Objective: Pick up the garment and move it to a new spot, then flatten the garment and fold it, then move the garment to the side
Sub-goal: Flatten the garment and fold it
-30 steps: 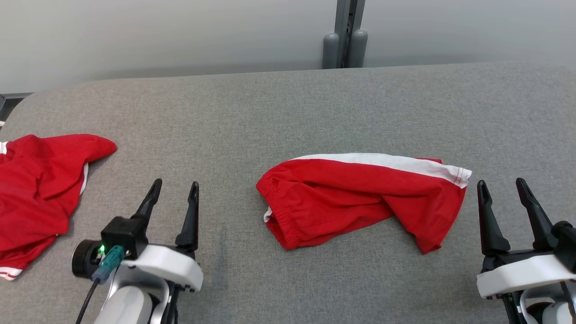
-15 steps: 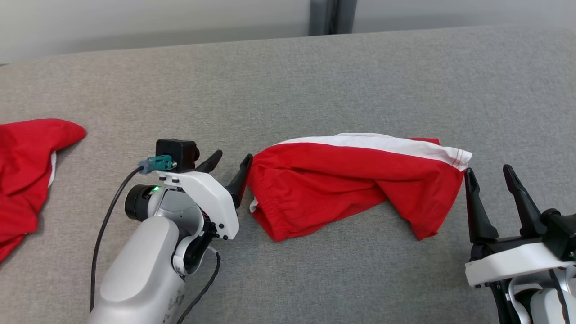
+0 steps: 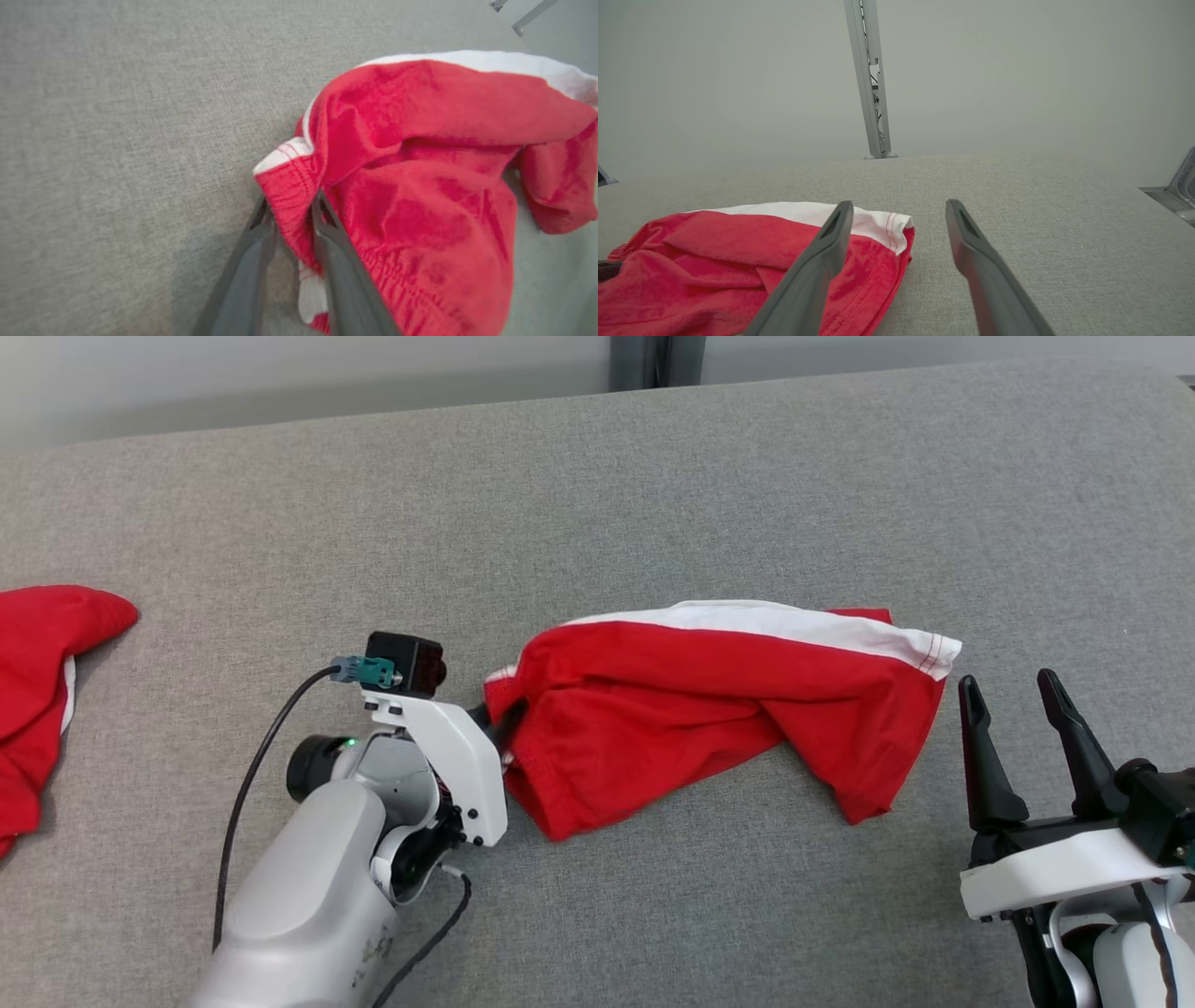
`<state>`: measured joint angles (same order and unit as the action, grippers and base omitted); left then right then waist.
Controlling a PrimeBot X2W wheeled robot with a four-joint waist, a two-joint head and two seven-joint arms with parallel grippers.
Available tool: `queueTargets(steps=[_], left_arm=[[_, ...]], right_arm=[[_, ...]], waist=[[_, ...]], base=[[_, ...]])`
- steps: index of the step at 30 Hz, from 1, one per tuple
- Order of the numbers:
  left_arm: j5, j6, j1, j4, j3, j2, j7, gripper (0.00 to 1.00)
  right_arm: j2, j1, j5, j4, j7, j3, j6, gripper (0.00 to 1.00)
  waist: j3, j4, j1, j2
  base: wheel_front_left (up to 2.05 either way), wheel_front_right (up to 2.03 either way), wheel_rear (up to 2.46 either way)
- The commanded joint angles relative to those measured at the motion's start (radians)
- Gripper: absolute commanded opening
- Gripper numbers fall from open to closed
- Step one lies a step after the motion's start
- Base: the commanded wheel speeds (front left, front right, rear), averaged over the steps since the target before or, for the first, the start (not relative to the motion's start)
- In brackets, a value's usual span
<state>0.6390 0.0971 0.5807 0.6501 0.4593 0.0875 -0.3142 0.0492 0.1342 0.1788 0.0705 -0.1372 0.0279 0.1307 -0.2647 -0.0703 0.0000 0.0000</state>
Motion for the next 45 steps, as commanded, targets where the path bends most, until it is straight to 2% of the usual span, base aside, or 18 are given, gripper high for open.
queueTargets(steps=[1, 11, 17, 26, 29, 35, 36, 37, 38, 45], left_arm=[[-0.017, 0.005, 0.026, -0.007, 0.000, 0.012, 0.027, 0.00], [-0.218, -0.066, 0.116, -0.108, 0.045, 0.074, 0.345, 0.00], [-0.299, -0.112, 0.010, -0.230, 0.078, 0.125, 0.487, 0.00], [-0.269, -0.173, -0.258, -0.313, 0.082, 0.121, 0.561, 0.00], [-0.273, -0.180, -0.306, -0.298, 0.091, 0.118, 0.570, 0.00], [-0.280, -0.158, -0.336, -0.238, 0.117, 0.097, 0.576, 0.00], [-0.273, -0.151, -0.340, -0.221, 0.121, 0.093, 0.576, 0.29], [-0.262, -0.143, -0.344, -0.204, 0.121, 0.084, 0.577, 0.76], [-0.259, -0.139, -0.342, -0.196, 0.120, 0.079, 0.578, 1.00], [-0.236, -0.150, -0.365, -0.243, 0.055, 0.058, 0.580, 1.00]], right_arm=[[0.004, 0.009, 0.005, 0.002, -0.009, 0.003, 0.000, 1.00], [0.004, 0.007, 0.020, 0.017, -0.012, 0.005, 0.000, 1.00], [0.004, -0.005, 0.022, 0.009, -0.004, 0.014, 0.000, 1.00], [0.004, -0.005, 0.012, -0.012, 0.012, 0.022, 0.000, 1.00], [0.004, 0.001, 0.007, -0.020, 0.023, 0.024, 0.000, 1.00], [0.004, 0.000, 0.001, -0.033, 0.032, 0.026, 0.000, 1.00], [0.004, -0.002, 0.000, -0.034, 0.035, 0.027, 0.000, 1.00], [0.004, -0.005, -0.001, -0.034, 0.037, 0.027, 0.000, 1.00], [0.004, -0.007, -0.001, -0.036, 0.039, 0.027, 0.000, 1.00], [0.004, -0.034, -0.003, -0.047, 0.049, 0.030, 0.000, 1.00]], waist=[[0.000, 0.000, 0.0000, 0.0000], [0.009, -0.005, 0.0000, 0.0000], [0.007, -0.001, 0.0000, 0.0000], [-0.002, 0.030, 0.0000, 0.0000], [-0.004, 0.039, 0.0000, 0.0000], [0.001, 0.051, 0.0000, 0.0000], [0.003, 0.053, 0.0000, 0.0000], [0.008, 0.055, 0.0000, 0.0000], [0.012, 0.056, 0.0000, 0.0000], [0.050, 0.064, 0.0000, 0.0000]], base=[[0.00, 0.00, 0.00], [0.00, 0.00, 0.00], [0.00, 0.00, 0.00], [0.00, 0.00, 0.00], [0.00, 0.00, 0.00], [0.00, 0.00, 0.00], [0.00, 0.00, 0.00], [0.00, 0.00, 0.00], [0.00, 0.00, 0.00], [0.00, 0.00, 0.00]])
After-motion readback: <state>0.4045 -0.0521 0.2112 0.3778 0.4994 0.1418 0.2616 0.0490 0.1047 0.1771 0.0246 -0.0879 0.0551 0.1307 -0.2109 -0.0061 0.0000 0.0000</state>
